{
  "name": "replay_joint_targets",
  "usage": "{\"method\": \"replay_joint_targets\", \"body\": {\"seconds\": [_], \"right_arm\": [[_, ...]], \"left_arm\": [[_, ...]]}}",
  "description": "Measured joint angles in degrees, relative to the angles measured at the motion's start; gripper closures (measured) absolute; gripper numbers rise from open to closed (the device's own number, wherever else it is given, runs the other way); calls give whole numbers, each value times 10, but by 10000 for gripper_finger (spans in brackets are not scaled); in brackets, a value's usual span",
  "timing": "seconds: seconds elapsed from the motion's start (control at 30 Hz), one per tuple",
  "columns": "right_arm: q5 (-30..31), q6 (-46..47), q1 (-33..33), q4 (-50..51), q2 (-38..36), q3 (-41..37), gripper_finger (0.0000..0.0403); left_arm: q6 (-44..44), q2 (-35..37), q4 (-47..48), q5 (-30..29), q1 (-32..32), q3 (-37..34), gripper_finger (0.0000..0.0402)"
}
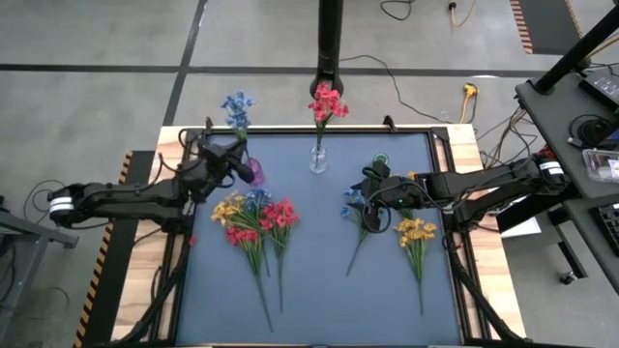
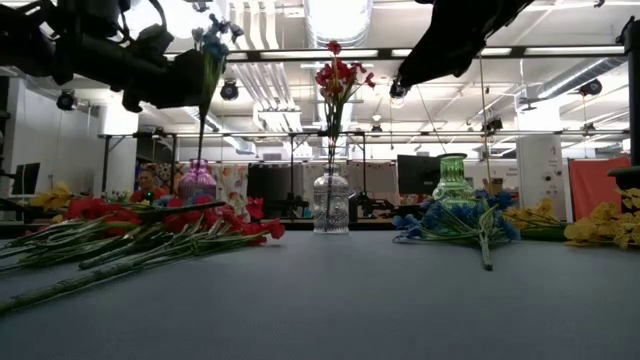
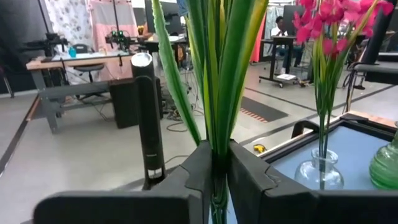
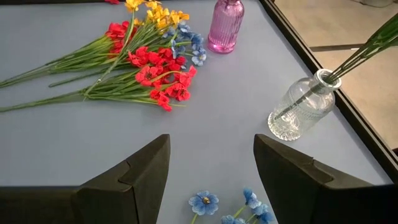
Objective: Sort flowers into vase by color
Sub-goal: Put the left blue flower into the purple vase
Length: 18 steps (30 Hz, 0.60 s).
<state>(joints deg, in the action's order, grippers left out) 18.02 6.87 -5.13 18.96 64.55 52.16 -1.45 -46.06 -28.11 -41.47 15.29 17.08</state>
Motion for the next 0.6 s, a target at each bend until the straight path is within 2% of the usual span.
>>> {"method": "replay_joint_targets", "body": {"seconds": [0.2, 0.6], "right_arm": [[0, 1, 0, 0, 0, 0, 179], [0, 23, 0, 1, 0, 0, 179]], "left_arm": [[-30, -14, 14, 1, -1, 0, 343], [-77, -18, 78, 7, -4, 0, 215]]}}
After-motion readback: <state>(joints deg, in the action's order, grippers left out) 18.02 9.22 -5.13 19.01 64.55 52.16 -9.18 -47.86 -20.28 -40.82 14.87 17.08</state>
